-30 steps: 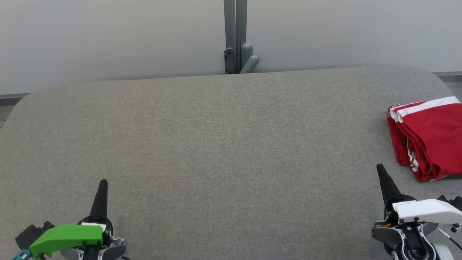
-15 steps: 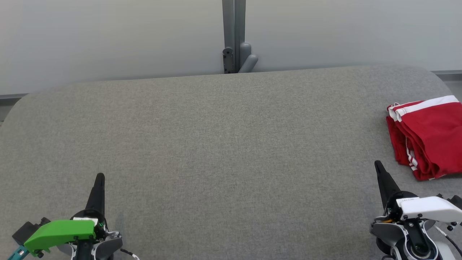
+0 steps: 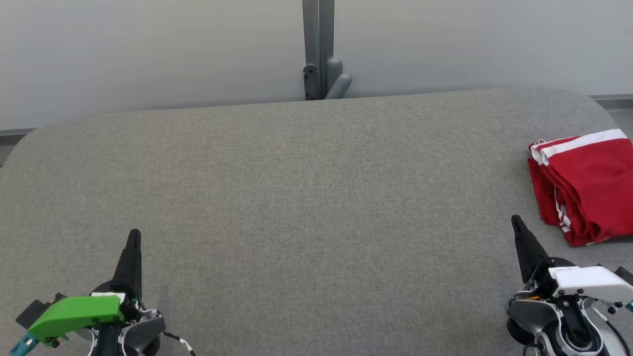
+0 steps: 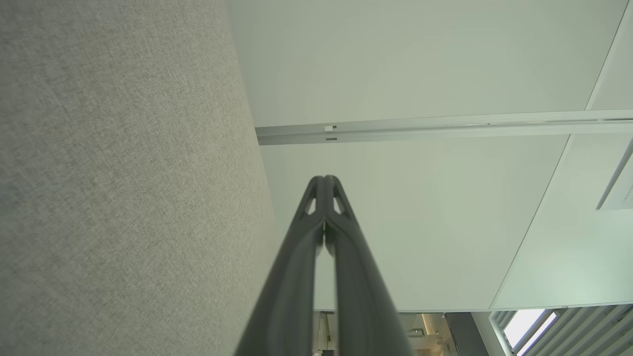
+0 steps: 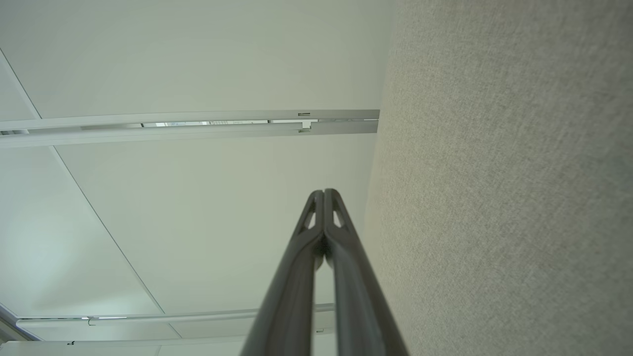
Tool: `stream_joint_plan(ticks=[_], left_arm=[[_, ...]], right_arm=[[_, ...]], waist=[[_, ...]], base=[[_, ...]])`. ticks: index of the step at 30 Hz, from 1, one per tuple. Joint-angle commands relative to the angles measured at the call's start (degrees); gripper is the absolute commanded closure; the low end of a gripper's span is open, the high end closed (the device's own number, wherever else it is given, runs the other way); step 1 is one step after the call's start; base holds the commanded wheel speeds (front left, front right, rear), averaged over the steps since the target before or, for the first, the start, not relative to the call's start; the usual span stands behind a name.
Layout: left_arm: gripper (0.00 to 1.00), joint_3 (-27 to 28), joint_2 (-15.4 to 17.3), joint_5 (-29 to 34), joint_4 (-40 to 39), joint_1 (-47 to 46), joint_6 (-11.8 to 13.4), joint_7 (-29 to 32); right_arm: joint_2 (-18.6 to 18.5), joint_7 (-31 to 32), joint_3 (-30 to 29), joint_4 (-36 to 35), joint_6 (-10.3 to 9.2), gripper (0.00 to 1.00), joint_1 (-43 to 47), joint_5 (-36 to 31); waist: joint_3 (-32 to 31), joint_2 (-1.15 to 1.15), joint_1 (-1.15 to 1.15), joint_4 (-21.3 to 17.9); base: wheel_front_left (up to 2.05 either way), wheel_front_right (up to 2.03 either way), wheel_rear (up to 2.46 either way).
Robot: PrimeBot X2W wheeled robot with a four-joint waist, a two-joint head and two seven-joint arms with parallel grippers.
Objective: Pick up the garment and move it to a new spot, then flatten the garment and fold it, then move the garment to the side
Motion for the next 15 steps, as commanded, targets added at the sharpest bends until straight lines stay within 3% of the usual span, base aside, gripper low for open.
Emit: stream_joint_plan(ticks=[1,15], left_arm=[[1.0,0.4,0.4,-1.1,-0.3,-1.2,-0.3,0.5],[1.0,0.5,0.3,-1.2,-0.3,-1.1,-0.3,0.5]], right_arm=[[-0.3,0.4,0.0,0.2,0.02,1.0,-0.9,1.2],[-0.3,0.5,0.0,0.2,0.02,1.0,-0.8,1.6]], waist=[[0.0,0.0,0.0,0.0],[0.0,0.0,0.0,-0.1]], base=[[0.0,0.0,0.0],[0.0,0.0,0.0]])
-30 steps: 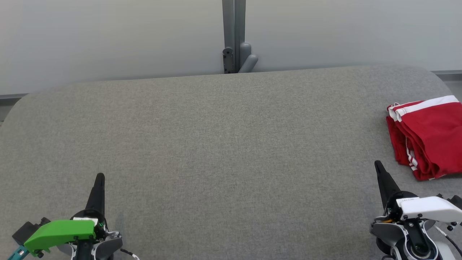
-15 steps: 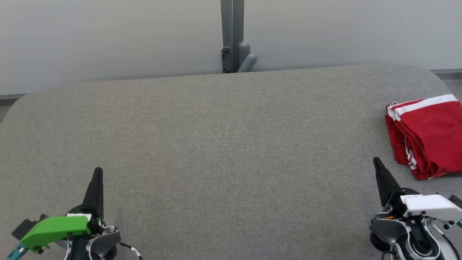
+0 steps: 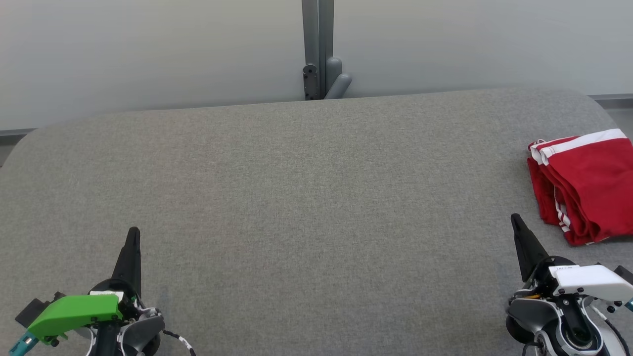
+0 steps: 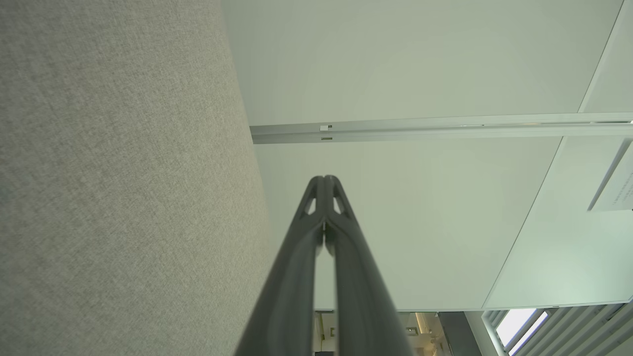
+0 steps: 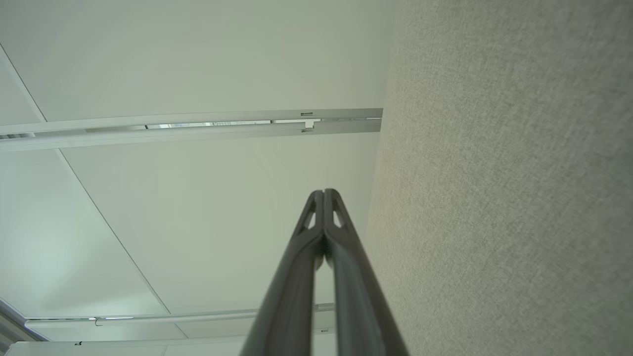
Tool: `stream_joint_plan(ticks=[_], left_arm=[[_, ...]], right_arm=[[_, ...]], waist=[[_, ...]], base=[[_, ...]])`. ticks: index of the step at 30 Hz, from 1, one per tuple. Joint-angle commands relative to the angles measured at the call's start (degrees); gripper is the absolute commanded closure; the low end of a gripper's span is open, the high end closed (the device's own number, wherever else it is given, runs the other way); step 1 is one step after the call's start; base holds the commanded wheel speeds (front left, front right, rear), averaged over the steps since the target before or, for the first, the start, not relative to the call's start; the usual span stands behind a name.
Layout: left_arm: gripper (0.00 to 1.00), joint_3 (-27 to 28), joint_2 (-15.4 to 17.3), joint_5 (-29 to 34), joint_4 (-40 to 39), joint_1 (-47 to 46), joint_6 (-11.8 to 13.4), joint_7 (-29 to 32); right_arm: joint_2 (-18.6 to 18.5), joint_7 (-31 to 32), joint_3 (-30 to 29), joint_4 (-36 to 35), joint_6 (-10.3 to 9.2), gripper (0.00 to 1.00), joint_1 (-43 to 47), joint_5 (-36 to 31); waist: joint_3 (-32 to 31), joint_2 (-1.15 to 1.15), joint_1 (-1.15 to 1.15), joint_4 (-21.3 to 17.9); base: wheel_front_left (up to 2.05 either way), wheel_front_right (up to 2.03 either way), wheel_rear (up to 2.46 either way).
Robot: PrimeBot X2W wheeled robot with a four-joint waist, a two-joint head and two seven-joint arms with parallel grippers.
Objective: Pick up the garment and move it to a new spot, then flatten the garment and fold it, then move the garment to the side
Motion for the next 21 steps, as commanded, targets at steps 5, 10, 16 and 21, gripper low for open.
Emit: stream_joint_plan(ticks=[5,10,16,21], left_arm=[[1.0,0.3,0.3,0.1,-0.2,-0.7,-0.3,0.2],[1.0,0.4,0.3,0.1,-0.2,-0.7,-0.3,0.2],[1.0,0.4,0.3,0.1,-0.2,-0.7,-0.3,0.2],[1.0,0.4,0.3,0.1,-0.2,-0.7,-0.3,0.2]], right_arm=[[-0.3,0.2,0.0,0.1,0.02,1.0,-0.4,0.4],[-0.3,0.2,0.0,0.1,0.02,1.0,-0.4,0.4],[-0.3,0.2,0.0,0.1,0.02,1.0,-0.4,0.4],[-0.3,0.2,0.0,0.1,0.02,1.0,-0.4,0.4]], waist=[[0.0,0.0,0.0,0.0],[0.0,0.0,0.0,0.0],[0.0,0.0,0.0,0.0],[0.0,0.0,0.0,0.0]], base=[[0.0,0.0,0.0],[0.0,0.0,0.0],[0.0,0.0,0.0],[0.0,0.0,0.0]])
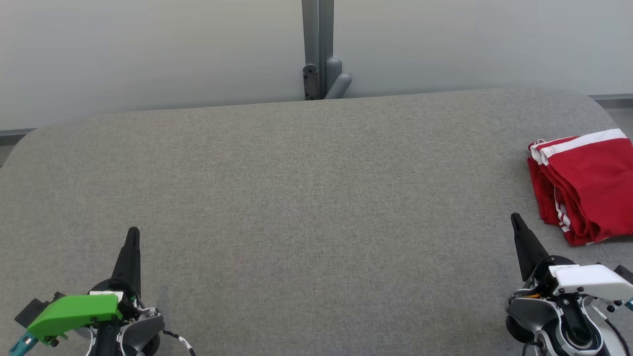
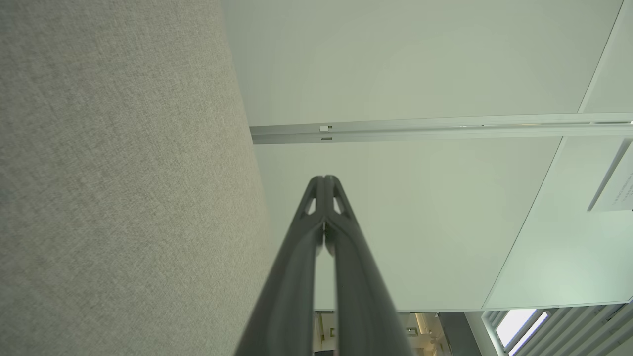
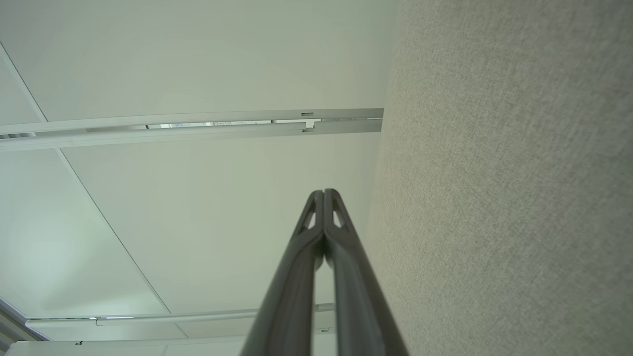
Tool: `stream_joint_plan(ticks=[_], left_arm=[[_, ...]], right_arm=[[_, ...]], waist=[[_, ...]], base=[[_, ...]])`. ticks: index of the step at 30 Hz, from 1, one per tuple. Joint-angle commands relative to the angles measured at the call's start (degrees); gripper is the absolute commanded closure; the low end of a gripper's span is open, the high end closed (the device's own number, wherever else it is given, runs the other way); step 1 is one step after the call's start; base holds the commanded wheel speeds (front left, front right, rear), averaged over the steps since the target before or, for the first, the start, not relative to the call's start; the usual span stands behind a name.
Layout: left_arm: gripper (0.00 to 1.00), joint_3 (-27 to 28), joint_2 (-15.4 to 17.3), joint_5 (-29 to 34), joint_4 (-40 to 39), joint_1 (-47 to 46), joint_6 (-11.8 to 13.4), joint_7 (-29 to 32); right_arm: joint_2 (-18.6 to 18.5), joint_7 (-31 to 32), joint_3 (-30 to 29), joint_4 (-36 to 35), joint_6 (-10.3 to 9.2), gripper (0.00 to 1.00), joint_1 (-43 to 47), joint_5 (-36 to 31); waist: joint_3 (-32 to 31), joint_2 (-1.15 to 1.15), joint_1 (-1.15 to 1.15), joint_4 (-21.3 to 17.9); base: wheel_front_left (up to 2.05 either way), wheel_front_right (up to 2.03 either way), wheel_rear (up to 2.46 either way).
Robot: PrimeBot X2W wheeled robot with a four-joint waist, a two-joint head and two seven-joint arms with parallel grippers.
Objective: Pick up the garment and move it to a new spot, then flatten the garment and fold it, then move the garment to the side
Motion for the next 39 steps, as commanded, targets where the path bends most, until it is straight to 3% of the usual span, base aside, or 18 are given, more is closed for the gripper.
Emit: stream_joint_plan(ticks=[1,39], left_arm=[[1.0,0.3,0.3,0.2,-0.2,-0.7,-0.3,0.2],[1.0,0.4,0.2,0.3,-0.2,-0.7,-0.3,0.3]], right_arm=[[-0.3,0.2,0.0,0.1,0.02,1.0,-0.3,0.4],[-0.3,0.2,0.0,0.1,0.02,1.0,-0.3,0.4]], waist=[[0.0,0.0,0.0,0.0],[0.0,0.0,0.0,0.0]], base=[[0.0,0.0,0.0],[0.0,0.0,0.0]])
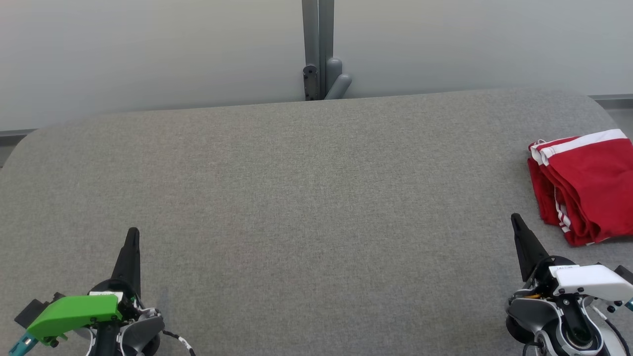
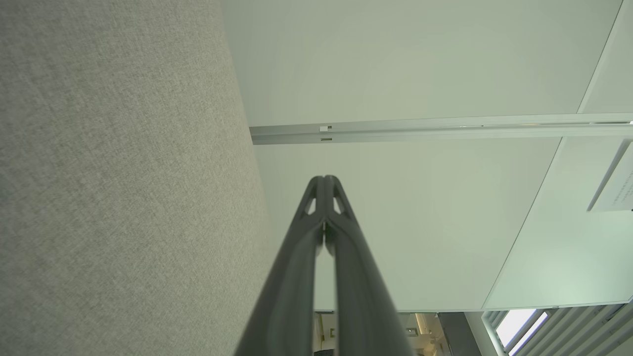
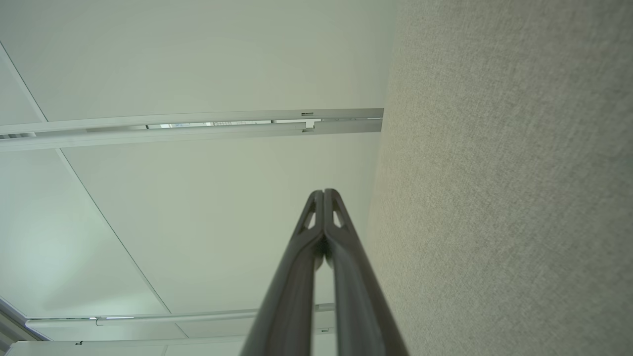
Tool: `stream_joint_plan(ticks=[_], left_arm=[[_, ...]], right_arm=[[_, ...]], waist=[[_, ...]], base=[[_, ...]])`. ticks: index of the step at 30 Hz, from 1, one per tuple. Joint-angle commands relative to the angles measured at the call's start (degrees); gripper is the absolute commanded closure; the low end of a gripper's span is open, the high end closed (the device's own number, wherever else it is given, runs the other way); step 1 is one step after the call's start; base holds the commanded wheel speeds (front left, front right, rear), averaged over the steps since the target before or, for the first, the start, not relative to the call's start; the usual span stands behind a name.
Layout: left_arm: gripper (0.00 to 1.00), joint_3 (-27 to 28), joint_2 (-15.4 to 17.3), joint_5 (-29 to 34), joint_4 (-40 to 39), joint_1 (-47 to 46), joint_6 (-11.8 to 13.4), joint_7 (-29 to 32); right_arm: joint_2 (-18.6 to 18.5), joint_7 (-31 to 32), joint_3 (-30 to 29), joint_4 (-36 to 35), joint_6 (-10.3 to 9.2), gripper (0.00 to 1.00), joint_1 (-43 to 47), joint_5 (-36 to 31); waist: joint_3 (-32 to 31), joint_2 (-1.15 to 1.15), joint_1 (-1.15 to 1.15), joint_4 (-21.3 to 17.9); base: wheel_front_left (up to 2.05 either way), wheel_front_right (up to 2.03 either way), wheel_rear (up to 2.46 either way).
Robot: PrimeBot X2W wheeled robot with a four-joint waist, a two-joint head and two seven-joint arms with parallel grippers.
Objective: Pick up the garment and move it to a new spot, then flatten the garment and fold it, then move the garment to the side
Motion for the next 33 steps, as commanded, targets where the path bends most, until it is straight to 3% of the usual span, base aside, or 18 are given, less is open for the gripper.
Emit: stream_joint_plan(ticks=[1,33], left_arm=[[1.0,0.3,0.2,0.3,-0.2,-0.7,-0.2,0.3],[1.0,0.3,0.2,0.3,-0.2,-0.7,-0.2,0.3]], right_arm=[[-0.3,0.2,0.0,0.1,0.02,1.0,-0.3,0.4],[-0.3,0.2,0.0,0.1,0.02,1.0,-0.3,0.4]], waist=[[0.0,0.0,0.0,0.0],[0.0,0.0,0.0,0.0]], base=[[0.0,0.0,0.0],[0.0,0.0,0.0]])
